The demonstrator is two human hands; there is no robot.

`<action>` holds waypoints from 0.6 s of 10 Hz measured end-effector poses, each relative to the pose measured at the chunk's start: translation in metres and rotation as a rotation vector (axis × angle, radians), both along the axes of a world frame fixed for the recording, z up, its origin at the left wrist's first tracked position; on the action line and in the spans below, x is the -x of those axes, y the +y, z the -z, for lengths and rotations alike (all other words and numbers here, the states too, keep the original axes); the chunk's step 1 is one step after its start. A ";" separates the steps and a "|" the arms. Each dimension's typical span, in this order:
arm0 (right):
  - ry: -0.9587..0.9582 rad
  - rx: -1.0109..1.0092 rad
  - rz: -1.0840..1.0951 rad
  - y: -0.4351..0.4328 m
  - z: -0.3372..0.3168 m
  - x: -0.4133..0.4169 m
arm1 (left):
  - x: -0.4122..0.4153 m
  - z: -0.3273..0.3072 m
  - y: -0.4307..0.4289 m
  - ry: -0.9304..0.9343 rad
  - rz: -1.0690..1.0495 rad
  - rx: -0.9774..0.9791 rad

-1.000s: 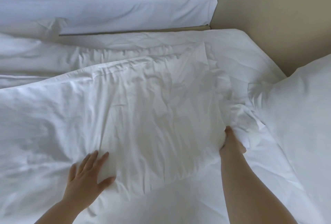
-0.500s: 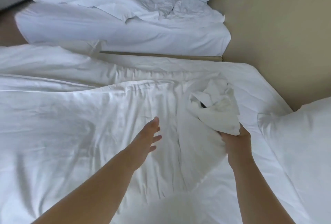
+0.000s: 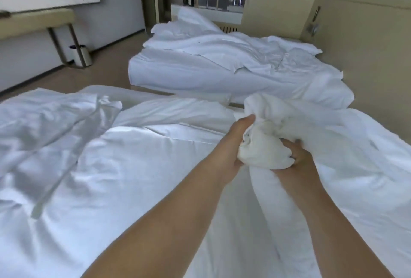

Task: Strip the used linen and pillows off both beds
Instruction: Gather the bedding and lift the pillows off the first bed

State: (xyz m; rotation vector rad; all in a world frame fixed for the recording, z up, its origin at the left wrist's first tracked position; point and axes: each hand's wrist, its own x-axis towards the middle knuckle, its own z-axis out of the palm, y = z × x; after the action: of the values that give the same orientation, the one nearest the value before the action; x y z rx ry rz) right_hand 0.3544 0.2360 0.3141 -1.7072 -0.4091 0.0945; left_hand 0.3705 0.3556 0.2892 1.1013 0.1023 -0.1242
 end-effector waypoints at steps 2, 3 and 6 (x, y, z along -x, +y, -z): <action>-0.415 0.563 -0.280 0.201 0.019 0.045 | 0.126 0.006 0.208 0.082 -0.142 -0.057; -0.541 0.980 -0.333 0.236 0.062 0.057 | 0.153 0.033 0.254 0.281 -0.197 -0.182; -0.418 1.064 -0.263 0.211 0.083 0.076 | 0.064 0.015 0.197 -0.143 0.203 -1.473</action>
State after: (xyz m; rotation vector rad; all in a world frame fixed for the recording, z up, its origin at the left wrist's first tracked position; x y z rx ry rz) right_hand 0.2782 0.4472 0.2306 -2.7218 -1.0166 0.1642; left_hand 0.3068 0.5523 0.2742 2.5876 -0.0762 -0.1482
